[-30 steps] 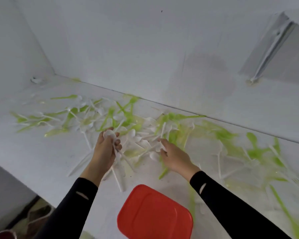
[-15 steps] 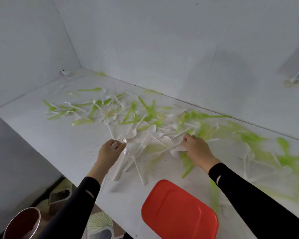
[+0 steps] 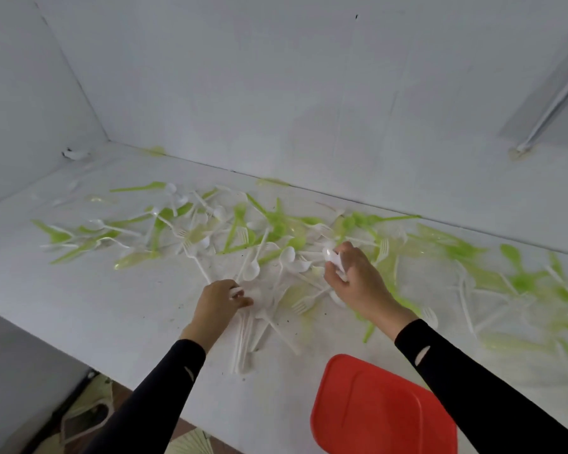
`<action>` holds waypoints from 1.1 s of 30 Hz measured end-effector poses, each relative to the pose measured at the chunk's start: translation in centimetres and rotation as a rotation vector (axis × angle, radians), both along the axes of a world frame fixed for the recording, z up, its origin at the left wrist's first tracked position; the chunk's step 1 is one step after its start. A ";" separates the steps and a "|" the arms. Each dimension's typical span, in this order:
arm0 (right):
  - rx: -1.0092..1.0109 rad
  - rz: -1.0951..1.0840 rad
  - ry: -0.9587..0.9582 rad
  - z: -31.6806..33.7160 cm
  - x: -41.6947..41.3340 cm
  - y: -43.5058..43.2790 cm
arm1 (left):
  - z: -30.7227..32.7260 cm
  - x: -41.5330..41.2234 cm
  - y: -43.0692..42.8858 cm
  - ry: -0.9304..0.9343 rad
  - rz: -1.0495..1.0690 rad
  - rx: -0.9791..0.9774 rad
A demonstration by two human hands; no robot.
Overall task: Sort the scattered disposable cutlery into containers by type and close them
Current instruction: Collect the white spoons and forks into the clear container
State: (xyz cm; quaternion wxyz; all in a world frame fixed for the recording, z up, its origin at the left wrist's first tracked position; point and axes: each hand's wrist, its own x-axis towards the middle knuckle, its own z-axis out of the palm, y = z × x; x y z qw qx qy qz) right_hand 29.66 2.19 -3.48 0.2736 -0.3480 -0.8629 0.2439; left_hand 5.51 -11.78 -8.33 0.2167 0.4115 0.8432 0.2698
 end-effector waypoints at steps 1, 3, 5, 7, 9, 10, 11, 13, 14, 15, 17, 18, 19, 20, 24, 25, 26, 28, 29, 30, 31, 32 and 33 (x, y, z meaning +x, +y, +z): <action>0.000 0.018 -0.037 -0.3 -0.8 -0.6 | -0.1 -0.5 0.0 0.009 -0.040 -0.003; -0.022 0.047 -0.110 -0.7 -2.0 -1.6 | -0.3 -0.8 -0.1 0.038 -0.101 0.018; -0.109 0.063 -0.196 -1.1 -3.2 -2.4 | -0.6 -0.9 -0.3 0.094 -0.106 0.086; -0.187 0.108 -0.280 -1.5 -4.5 -3.0 | -0.7 -1.1 -0.8 0.106 -0.068 0.144; -0.194 0.139 -0.379 -2.0 -5.9 -3.7 | -0.6 -1.2 -1.2 0.097 -0.111 0.087; -0.180 0.131 -0.431 -2.2 -6.6 -3.9 | -0.7 -1.1 -1.3 0.081 -0.152 0.033; -0.171 0.106 -0.466 -2.4 -7.4 -4.3 | -0.9 -1.0 -1.4 0.063 -0.183 -0.009; -0.187 0.058 -0.477 -2.9 -9.0 -5.2 | -0.9 -1.0 -1.4 0.044 -0.201 -0.036; -0.215 0.050 -0.478 -3.2 -9.7 -5.6 | -0.9 -1.0 -1.2 0.042 -0.204 -0.035; -0.253 0.049 -0.487 -3.5 -10.3 -5.9 | -0.8 -1.0 -1.1 0.051 -0.219 -0.034; -0.309 0.054 -0.524 -4.0 -11.1 -6.5 | -0.6 -1.0 -1.0 0.108 -0.287 -0.038; -0.298 0.051 -0.556 -4.1 -11.3 -6.7 | -0.5 -1.0 -1.1 0.135 -0.313 -0.036; -0.268 0.044 -0.582 -4.0 -11.4 -6.8 | -0.5 -0.9 -1.1 0.150 -0.318 -0.035; -0.235 0.039 -0.598 -3.9 -11.5 -7.0 | -0.6 -1.0 -1.2 0.155 -0.306 -0.028; -0.169 0.019 -0.615 -2.8 -11.5 -7.2 | -0.7 -1.6 -1.2 0.239 -0.274 -0.036; -0.158 0.012 -0.624 -2.5 -11.4 -7.1 | -0.6 -1.9 -1.0 0.244 -0.274 -0.018; -0.151 0.008 -0.632 -2.2 -11.1 -7.0 | -0.6 -2.1 -0.9 0.240 -0.276 0.022; -0.179 -0.024 -0.619 -1.8 -10.5 -6.4 | -0.1 -2.7 -0.4 0.211 -0.284 0.103; -0.219 -0.045 -0.586 -1.7 -10.2 -6.1 | 0.3 -2.9 -0.1 0.195 -0.277 0.129; -0.271 -0.068 -0.536 -1.5 -9.9 -5.7 | 0.7 -3.3 0.1 0.167 -0.262 0.150; -0.337 -0.095 -0.465 -1.4 -9.8 -5.2 | 1.5 -3.7 0.4 0.120 -0.241 0.173; -0.415 -0.121 -0.366 -1.0 -9.8 -4.8 | 2.4 -3.9 0.6 0.057 -0.223 0.201; -0.499 -0.147 -0.245 -0.5 -9.9 -4.5 | 3.4 -4.1 0.9 -0.039 -0.204 0.231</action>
